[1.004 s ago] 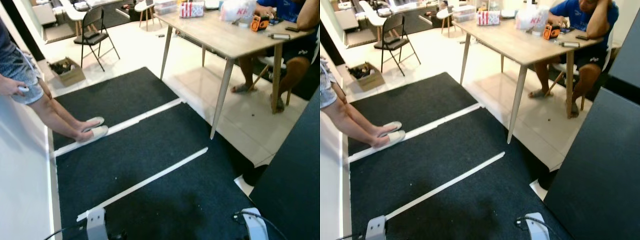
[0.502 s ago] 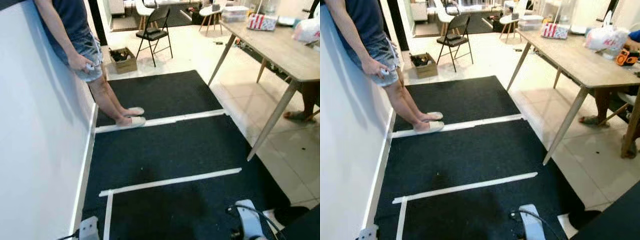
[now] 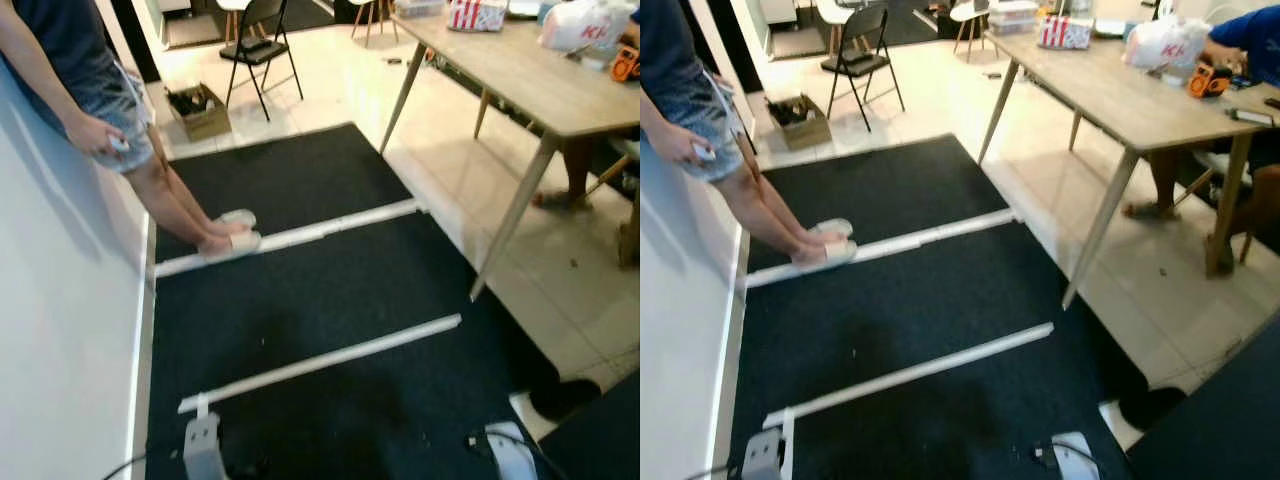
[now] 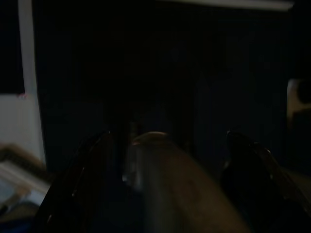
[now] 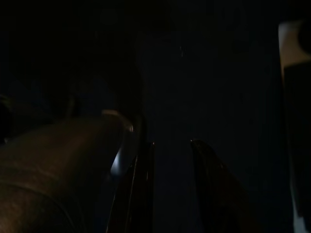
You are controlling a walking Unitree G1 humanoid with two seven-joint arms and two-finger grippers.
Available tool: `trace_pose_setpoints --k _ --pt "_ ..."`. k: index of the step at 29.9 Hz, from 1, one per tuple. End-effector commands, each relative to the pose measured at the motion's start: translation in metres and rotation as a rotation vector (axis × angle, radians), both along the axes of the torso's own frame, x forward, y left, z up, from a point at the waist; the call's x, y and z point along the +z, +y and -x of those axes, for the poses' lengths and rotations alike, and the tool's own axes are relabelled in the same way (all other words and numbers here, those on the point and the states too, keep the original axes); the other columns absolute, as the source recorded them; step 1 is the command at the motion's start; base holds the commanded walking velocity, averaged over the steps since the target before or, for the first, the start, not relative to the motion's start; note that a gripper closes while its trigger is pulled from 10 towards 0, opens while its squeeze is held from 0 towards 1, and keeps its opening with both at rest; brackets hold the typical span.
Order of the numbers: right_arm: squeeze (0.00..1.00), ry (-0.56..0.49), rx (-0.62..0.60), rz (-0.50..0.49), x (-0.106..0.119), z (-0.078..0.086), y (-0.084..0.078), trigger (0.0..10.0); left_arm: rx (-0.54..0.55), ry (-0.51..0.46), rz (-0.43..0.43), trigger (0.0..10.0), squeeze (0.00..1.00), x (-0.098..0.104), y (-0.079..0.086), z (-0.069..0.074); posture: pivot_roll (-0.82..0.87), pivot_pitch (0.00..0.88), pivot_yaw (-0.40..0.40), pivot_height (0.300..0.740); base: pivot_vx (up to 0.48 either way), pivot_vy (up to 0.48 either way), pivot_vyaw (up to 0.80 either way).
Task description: Restocking fridge
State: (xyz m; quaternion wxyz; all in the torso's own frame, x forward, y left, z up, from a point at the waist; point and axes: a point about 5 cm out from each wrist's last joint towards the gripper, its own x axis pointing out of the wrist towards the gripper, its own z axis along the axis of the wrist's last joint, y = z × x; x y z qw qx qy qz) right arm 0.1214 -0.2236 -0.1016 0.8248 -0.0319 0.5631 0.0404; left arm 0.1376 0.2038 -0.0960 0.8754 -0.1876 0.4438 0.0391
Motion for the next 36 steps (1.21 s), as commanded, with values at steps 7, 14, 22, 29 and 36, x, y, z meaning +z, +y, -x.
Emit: trace_pose_setpoints --k 7,14,22,29,36 --pt "0.00 -0.012 0.024 -0.006 0.001 -0.008 0.006 10.0 0.006 0.003 -0.016 10.0 0.00 0.001 0.005 -0.002 -0.07 0.000 0.024 0.740 0.403 0.000 0.00" --pt "0.00 0.003 0.020 -0.008 0.002 -0.010 0.006 10.0 0.012 0.017 -0.003 10.0 0.00 -0.001 0.000 0.002 -0.07 0.000 0.009 0.740 0.398 0.000 -0.48" --pt "0.00 -0.034 0.024 -0.006 0.007 -0.024 0.007 10.0 0.011 0.010 0.009 10.0 0.00 0.000 -0.005 -0.003 -0.07 0.000 0.002 0.740 0.395 0.000 -0.38" --pt "0.00 -0.023 0.031 -0.011 0.004 -0.020 0.011 10.0 0.006 0.012 0.003 10.0 0.00 -0.001 -0.002 -0.001 -0.07 0.000 0.011 0.740 0.394 0.000 0.00" --pt "0.00 0.023 0.064 0.000 0.000 -0.009 0.011 10.0 -0.005 0.024 -0.004 10.0 0.00 -0.001 0.000 0.003 -0.07 0.000 0.015 0.740 0.396 0.000 -0.11"
